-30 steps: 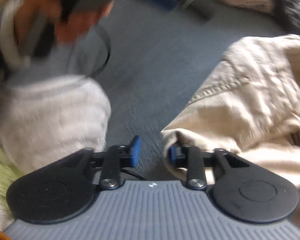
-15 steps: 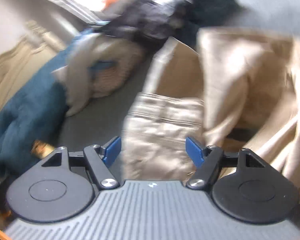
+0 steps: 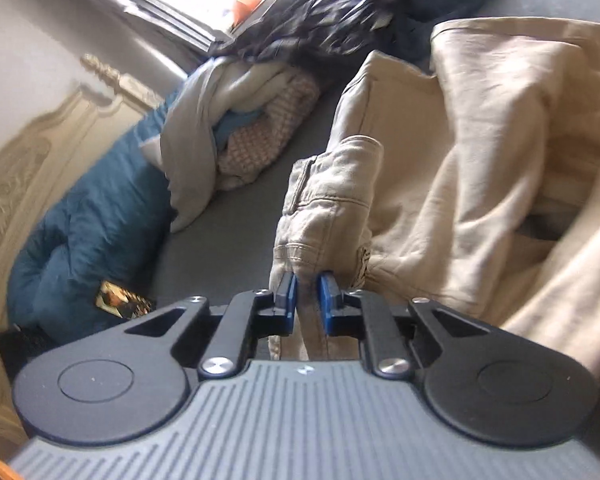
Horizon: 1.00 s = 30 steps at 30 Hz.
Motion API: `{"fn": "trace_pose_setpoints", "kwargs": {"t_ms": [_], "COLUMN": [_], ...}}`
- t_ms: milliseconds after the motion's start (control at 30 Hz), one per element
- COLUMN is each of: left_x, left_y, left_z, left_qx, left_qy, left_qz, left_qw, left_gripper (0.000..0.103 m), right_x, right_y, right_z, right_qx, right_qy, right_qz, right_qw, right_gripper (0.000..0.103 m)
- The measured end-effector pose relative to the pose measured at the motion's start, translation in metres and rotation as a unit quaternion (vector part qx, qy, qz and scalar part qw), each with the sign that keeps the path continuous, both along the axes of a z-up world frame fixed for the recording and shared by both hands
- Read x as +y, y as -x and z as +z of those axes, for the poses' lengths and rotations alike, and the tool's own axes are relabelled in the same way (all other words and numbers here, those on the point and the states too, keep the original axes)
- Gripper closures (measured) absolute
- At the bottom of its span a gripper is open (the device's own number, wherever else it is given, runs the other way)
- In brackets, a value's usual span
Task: Fold clothes
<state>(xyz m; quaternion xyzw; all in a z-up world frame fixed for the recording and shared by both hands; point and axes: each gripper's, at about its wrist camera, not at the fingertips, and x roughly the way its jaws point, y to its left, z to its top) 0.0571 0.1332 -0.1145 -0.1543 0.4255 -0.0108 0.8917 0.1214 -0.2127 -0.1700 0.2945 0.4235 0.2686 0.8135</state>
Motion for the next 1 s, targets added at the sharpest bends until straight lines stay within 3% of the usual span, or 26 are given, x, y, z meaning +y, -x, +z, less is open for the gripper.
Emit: {"fn": "trace_pose_setpoints", "kwargs": {"t_ms": [133, 267, 400, 467, 600, 767, 933, 1000], "left_x": [0.019, 0.034, 0.031, 0.026, 0.012, 0.012, 0.027, 0.029], "left_y": [0.008, 0.009, 0.006, 0.002, -0.005, -0.004, 0.004, 0.007], "left_z": [0.014, 0.012, 0.003, -0.001, 0.000, 0.006, 0.007, 0.005], "left_qx": [-0.028, -0.019, 0.000, 0.008, 0.004, -0.015, -0.023, -0.021], "left_qy": [0.035, 0.079, 0.097, 0.105, 0.115, 0.124, 0.137, 0.131], "left_qz": [0.009, 0.007, -0.027, -0.052, -0.095, -0.108, -0.106, -0.115], "left_qw": [0.9990, 0.9967, 0.9949, 0.9931, 0.9888, 0.9863, 0.9847, 0.9846], "left_gripper": [0.046, 0.038, 0.029, 0.022, 0.022, 0.021, 0.019, 0.016], "right_x": [0.057, 0.125, 0.161, 0.165, 0.160, 0.142, 0.095, 0.076], "right_y": [0.008, 0.026, 0.035, 0.041, 0.050, 0.066, 0.070, 0.055], "right_z": [0.010, 0.001, -0.020, -0.021, -0.016, 0.006, 0.026, 0.025], "right_qx": [-0.042, -0.073, -0.065, -0.073, -0.087, -0.105, -0.093, -0.076], "right_qy": [-0.007, 0.058, 0.109, 0.119, 0.109, 0.114, 0.081, 0.069], "right_qz": [0.104, 0.209, 0.253, 0.259, 0.270, 0.266, 0.230, 0.180], "right_qw": [0.994, 0.973, 0.959, 0.956, 0.953, 0.951, 0.965, 0.978], "right_gripper": [0.094, 0.094, 0.088, 0.078, 0.050, 0.048, 0.050, 0.062]}}
